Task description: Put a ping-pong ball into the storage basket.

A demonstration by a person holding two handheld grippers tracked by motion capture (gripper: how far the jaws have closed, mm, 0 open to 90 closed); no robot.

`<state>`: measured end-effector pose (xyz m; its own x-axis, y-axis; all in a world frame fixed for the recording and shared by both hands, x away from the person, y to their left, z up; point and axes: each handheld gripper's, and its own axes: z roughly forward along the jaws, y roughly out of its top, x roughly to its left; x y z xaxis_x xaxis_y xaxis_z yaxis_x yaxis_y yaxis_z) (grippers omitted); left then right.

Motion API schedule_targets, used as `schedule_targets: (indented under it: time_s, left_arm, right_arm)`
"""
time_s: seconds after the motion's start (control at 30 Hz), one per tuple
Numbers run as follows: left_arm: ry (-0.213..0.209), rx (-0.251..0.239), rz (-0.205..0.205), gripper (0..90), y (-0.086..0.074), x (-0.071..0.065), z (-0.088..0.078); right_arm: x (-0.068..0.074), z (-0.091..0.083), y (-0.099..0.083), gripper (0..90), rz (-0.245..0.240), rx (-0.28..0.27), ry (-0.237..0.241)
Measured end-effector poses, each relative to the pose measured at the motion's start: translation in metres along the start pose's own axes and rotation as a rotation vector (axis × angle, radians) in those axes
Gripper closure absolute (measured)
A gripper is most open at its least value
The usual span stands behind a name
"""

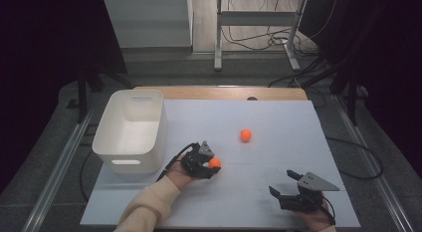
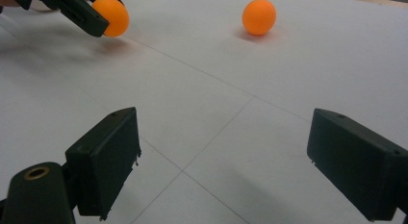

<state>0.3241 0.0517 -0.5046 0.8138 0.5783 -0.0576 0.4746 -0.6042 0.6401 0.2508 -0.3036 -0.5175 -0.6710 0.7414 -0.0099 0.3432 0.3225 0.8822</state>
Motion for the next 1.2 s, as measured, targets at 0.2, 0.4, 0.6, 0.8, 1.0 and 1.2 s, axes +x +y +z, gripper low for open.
schedule_targets:
  time_s: [0.2, 0.4, 0.6, 0.8, 1.0, 1.2]
  left_arm:
    - [0.001, -0.032, -0.005, 50.9, 0.0, 0.001, -0.01]
    - [0.004, -0.061, -0.004, 50.9, 0.0, 0.0, -0.018]
    - [0.001, -0.078, -0.001, 50.8, 0.0, -0.001, -0.023]
    - [-0.004, -0.089, -0.007, 50.9, 0.0, 0.0, -0.028]
    - [-0.018, -0.101, -0.007, 50.8, -0.001, 0.001, -0.04]
    - [-0.045, -0.126, -0.019, 50.8, -0.003, 0.001, -0.049]
  right_arm:
    - [0.0, 0.0, 0.0, 11.6, -0.002, 0.001, -0.001]
    - [0.0, 0.0, 0.0, 11.6, -0.004, 0.006, -0.003]
    - [0.0, 0.0, 0.0, 11.6, -0.005, 0.006, -0.003]
    - [0.0, 0.0, 0.0, 11.6, -0.002, 0.003, -0.003]
    - [0.0, 0.0, 0.0, 11.6, -0.003, 0.001, -0.005]
    - [0.0, 0.0, 0.0, 11.6, -0.005, 0.001, -0.004]
